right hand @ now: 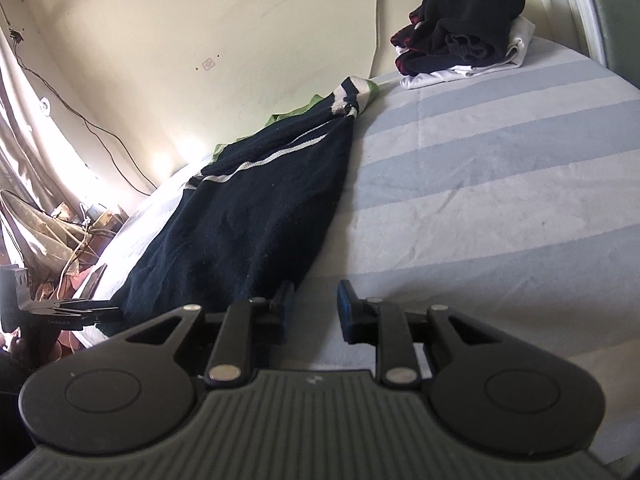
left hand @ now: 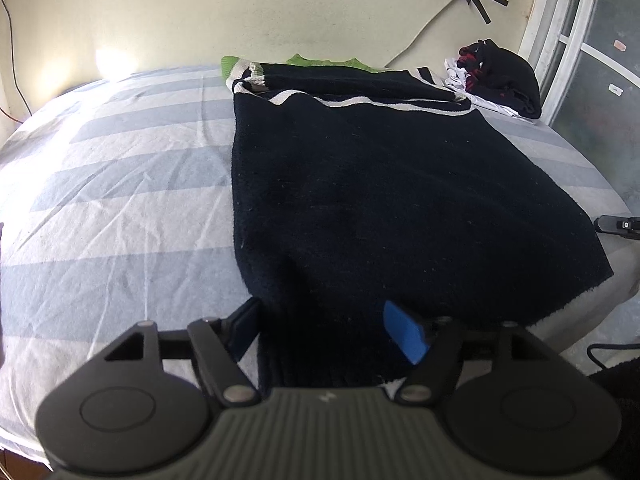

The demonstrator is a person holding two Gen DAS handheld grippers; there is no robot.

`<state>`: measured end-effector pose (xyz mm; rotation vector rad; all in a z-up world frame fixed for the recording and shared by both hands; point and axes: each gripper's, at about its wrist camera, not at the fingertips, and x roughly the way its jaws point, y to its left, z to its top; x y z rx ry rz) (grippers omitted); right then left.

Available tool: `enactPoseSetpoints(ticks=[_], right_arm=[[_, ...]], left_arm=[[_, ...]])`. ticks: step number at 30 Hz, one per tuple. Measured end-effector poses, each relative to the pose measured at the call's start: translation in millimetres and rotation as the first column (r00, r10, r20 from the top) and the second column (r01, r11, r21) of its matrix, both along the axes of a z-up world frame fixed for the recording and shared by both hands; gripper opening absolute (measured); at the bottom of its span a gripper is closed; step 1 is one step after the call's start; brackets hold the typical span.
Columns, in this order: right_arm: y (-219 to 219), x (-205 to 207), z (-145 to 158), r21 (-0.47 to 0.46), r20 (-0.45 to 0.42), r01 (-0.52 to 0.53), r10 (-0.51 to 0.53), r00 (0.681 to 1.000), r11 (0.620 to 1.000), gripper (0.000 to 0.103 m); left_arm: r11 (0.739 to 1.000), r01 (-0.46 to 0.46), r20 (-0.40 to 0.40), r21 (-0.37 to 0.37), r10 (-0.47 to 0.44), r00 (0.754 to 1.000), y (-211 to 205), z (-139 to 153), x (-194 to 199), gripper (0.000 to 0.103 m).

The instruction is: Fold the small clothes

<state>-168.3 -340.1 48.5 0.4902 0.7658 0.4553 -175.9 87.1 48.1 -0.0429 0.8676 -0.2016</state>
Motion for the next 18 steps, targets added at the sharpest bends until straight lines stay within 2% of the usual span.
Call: enactPoseSetpoints(ticks=[6, 13, 16, 18], right_arm=[[15, 10, -12, 0.050, -0.036, -0.055, 0.057, 0.998, 0.997, 0.034], [7, 12, -17, 0.142, -0.051, -0.035, 0.043, 0.998, 0.989, 0.036], [3, 11, -20, 0.195, -0.062, -0.018, 0.031, 0.998, 0.981, 0.040], [0, 10, -23, 0.239, -0.064, -0.009, 0.025, 0.998, 0.971, 0.046]], left_arm=[[1.000, -0.006, -0.013, -0.019, 0.006, 1.000, 4, 1, 0, 0.071], [0.993, -0.036, -0.046, -0.112, 0.031, 0.998, 22, 3, 2, 0.071], [0.989, -0.042, -0.055, -0.144, 0.034, 0.998, 24, 3, 4, 0.077], [0.987, -0.044, -0.058, -0.153, 0.036, 0.998, 24, 3, 5, 0.078]])
